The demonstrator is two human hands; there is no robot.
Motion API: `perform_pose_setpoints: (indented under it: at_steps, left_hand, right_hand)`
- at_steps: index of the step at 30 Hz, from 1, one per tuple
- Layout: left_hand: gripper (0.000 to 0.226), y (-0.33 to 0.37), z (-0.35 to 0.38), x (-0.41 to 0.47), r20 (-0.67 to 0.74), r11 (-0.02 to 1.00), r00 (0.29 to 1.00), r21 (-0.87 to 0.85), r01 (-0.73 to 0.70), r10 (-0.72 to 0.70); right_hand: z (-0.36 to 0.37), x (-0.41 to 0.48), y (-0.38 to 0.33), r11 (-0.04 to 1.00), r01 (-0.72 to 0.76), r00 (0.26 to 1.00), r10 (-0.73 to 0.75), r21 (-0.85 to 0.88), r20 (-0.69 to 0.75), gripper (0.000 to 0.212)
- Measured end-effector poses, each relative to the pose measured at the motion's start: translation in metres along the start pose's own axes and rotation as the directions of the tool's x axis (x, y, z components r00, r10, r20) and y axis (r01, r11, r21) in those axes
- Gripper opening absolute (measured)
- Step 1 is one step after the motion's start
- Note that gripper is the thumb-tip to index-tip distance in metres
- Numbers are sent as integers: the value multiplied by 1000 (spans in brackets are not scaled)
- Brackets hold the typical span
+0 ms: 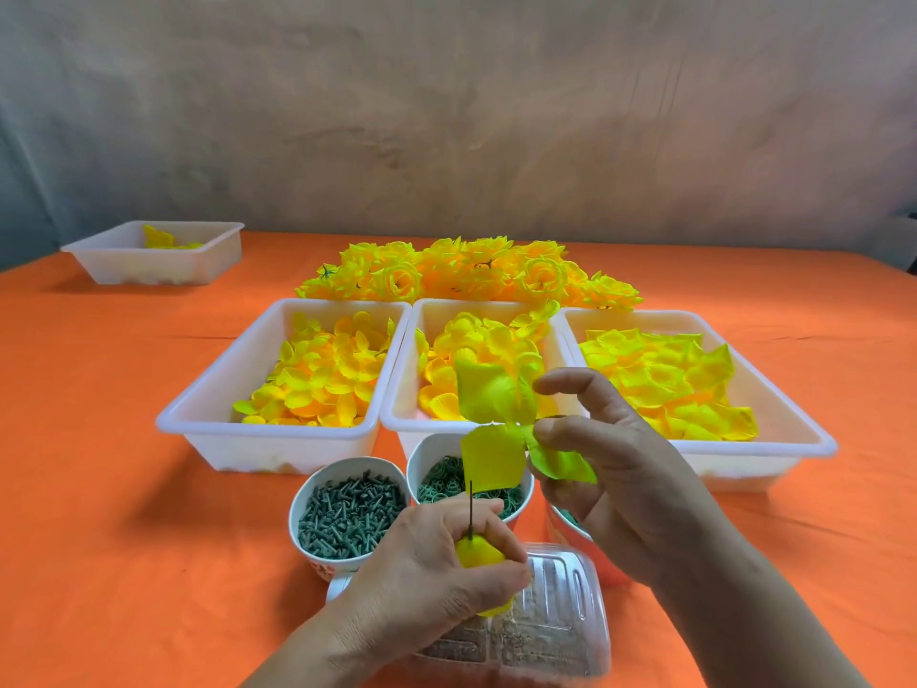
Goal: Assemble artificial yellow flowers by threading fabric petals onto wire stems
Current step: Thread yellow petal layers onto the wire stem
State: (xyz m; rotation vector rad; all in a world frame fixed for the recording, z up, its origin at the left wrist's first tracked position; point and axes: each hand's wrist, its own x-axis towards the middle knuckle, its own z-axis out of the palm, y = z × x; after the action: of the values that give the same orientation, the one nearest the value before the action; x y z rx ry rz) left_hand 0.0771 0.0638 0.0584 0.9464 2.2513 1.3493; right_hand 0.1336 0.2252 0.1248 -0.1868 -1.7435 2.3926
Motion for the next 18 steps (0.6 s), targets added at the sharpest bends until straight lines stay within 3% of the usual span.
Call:
perform_pose_setpoints:
  at_steps: [5,10,14,16,18]
  left_hand:
    - [10,0,-1,0,15,1000,1000,-4,-1,1]
    - [11,-3,0,1,8,1000,1000,13,-29,29]
    - [11,-5,0,2,1,1000,1000,22,-21,21]
    - [11,-4,-1,2,14,1000,1000,5,-9,9]
    - [11,-2,-2,2,24,1000,1000,-17,12,-11]
  right_hand:
    - [6,-4,1,1000,-8,994,5,29,107,29]
    - [7,-6,-9,995,38,999,-40,97,19,38]
    - [2,-4,-16,993,112,994,-111,43,-19,63]
    - [3,-4,-12,975,221,975,-221,-41,-15,56]
    - [4,-5,-5,870,433,892,-451,-236,-26,40]
